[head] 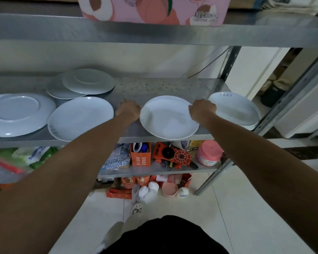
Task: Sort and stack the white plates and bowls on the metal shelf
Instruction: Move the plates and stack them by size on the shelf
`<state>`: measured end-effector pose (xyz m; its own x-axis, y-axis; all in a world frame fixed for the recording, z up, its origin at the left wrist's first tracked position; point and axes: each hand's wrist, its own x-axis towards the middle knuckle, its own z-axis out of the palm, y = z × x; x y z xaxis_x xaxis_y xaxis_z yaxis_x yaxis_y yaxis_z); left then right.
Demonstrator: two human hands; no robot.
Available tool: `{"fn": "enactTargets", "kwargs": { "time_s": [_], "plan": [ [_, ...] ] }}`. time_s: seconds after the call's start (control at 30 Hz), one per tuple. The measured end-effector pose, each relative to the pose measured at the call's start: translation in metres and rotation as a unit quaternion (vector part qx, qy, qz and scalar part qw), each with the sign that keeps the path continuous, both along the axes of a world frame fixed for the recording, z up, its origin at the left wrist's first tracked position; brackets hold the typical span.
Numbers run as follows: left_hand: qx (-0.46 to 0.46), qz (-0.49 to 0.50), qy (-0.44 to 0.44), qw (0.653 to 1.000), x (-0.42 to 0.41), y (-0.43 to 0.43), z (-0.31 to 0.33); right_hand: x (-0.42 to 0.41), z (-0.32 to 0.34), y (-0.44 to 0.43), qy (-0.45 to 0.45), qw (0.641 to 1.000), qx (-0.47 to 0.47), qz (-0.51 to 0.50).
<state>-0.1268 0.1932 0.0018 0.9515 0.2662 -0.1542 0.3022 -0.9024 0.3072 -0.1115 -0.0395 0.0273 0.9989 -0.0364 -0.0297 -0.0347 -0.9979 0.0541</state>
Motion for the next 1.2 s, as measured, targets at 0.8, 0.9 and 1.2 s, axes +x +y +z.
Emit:
{"fn": "enactTargets", "kwargs": {
  "time_s": [0.8,0.9,1.2],
  "plan": [
    [0.008,0.180,0.051,0.982,-0.064,0.257,-0.019,-0.027,-0.028,0.274,0.216,0.929,0.297,0.040],
    [-0.005,0.154,0.049,0.987,-0.061,0.265,-0.018,-0.028,-0.031,0.282,0.236,0.917,0.321,-0.001],
    [-0.047,0.134,0.015,0.990,-0.056,0.271,-0.025,-0.037,-0.045,0.281,0.221,0.910,0.341,-0.079]
  ]
}}
